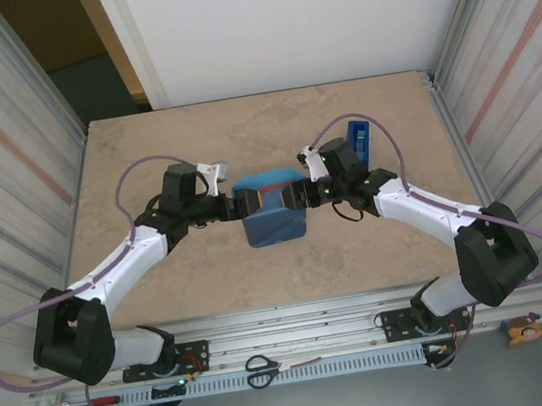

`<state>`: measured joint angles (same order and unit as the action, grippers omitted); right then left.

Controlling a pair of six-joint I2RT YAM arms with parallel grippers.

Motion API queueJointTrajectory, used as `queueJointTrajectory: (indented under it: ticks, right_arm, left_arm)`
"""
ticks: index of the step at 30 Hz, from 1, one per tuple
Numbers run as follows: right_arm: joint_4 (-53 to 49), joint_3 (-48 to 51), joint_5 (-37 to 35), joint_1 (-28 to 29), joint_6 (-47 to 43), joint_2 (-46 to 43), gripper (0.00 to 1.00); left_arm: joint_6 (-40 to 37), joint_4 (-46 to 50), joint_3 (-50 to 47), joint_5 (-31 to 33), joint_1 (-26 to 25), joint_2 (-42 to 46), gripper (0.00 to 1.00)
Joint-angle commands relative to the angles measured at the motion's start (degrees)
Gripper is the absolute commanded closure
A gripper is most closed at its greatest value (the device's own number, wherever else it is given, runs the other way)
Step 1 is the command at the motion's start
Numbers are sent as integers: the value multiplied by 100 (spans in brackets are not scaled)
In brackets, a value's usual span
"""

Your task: Wrap the gift box in paper

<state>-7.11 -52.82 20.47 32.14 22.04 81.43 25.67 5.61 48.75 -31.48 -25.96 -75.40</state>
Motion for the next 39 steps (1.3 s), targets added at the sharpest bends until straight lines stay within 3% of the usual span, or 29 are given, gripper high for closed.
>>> queueJointTrajectory:
  ticks: [1, 8, 13, 24, 29, 35, 39]
  right_arm:
    - [-165, 180, -238, 86, 40, 24, 44]
    - [-274, 41, -247, 83, 118, 120, 43]
    - [-362, -27, -141, 74, 113, 115, 35]
    - [-386, -176, -204, 44, 145, 120, 27]
    - [-316, -80, -708, 123, 193, -184, 22]
    - [491, 485, -1505, 384, 110, -494, 20]
    - [919, 544, -1554, 520, 60, -376, 20]
  left_arm:
    - [-308, 72, 5, 276, -112, 157, 3]
    - [-430, 186, 199, 519, -169, -60, 1]
    - [-439, 439, 338, 805, -167, -171, 2]
    - [-449, 635, 451, 1341, -191, -526, 20]
    - [-467, 790, 556, 1457, -258, -618, 27]
    - [-432, 863, 460, 1542, -349, -582, 29]
    - [-431, 871, 442, 1548, -349, -560, 29]
